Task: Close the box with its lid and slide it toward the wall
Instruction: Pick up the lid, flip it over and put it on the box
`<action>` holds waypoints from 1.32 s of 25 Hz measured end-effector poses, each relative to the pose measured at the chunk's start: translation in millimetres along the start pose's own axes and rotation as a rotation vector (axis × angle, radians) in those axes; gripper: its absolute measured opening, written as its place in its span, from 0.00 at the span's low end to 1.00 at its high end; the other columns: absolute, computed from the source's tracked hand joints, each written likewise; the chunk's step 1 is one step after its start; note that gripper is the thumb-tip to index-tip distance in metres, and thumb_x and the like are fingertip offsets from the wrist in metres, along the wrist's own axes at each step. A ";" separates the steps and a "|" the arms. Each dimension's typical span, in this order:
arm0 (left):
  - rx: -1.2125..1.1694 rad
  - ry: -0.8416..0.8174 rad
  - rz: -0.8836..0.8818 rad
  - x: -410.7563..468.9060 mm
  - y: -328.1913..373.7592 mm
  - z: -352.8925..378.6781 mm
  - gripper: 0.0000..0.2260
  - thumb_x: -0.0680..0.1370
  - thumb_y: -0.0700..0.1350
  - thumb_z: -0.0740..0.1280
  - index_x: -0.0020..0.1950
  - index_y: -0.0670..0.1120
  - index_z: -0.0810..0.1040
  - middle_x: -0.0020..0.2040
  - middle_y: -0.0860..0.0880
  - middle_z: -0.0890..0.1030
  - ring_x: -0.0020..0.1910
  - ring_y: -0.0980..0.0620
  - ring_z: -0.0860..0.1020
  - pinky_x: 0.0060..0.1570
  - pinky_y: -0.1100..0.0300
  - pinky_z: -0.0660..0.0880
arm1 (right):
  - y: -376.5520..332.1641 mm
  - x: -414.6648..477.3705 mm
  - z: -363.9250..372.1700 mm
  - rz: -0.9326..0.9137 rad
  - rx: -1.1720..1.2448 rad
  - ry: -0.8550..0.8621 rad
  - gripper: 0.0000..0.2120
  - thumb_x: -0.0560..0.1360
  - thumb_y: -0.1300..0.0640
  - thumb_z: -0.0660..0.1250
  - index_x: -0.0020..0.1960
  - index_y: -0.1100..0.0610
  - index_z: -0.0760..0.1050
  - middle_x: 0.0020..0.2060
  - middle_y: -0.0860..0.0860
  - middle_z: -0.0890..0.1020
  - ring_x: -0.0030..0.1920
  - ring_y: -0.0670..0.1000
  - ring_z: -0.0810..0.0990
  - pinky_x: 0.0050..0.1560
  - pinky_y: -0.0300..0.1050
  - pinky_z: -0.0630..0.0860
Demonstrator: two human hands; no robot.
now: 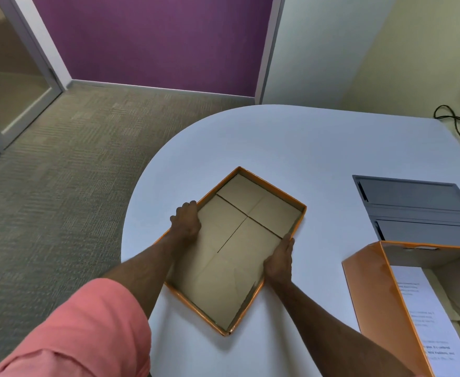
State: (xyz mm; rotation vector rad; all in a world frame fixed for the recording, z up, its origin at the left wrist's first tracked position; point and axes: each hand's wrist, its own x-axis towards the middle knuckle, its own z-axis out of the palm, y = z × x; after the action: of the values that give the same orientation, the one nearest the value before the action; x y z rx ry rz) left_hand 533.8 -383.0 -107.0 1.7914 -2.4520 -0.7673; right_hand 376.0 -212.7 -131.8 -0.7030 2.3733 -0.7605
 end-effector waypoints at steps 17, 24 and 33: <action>-0.711 0.065 -0.053 -67.2 127.6 -80.9 0.11 0.76 0.37 0.66 0.58 0.42 0.74 0.51 0.43 0.77 0.47 0.47 0.77 0.42 0.57 0.76 | -9.6 45.4 -219.0 -0.261 0.349 0.075 0.32 0.78 0.72 0.55 0.79 0.56 0.54 0.77 0.54 0.63 0.75 0.56 0.64 0.74 0.47 0.63; -1.010 -0.019 -0.077 -122.8 238.2 -53.0 0.09 0.79 0.44 0.63 0.57 0.43 0.75 0.46 0.47 0.78 0.41 0.51 0.75 0.41 0.56 0.74 | 51.5 45.5 -333.2 -0.289 0.502 0.085 0.26 0.78 0.73 0.56 0.74 0.60 0.62 0.71 0.58 0.71 0.67 0.53 0.73 0.67 0.53 0.73; -1.234 -0.101 -0.047 -196.0 356.2 2.3 0.12 0.79 0.48 0.62 0.60 0.45 0.72 0.55 0.44 0.78 0.52 0.45 0.78 0.54 0.47 0.78 | 150.9 43.3 -428.4 -0.311 0.491 0.070 0.27 0.77 0.75 0.56 0.74 0.60 0.64 0.71 0.57 0.72 0.69 0.56 0.72 0.69 0.56 0.72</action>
State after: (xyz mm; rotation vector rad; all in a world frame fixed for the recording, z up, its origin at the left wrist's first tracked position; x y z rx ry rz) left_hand 282.8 -125.8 83.0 1.2481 -1.2878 -1.8100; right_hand 29.6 19.3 53.5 -0.8433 2.0285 -1.4552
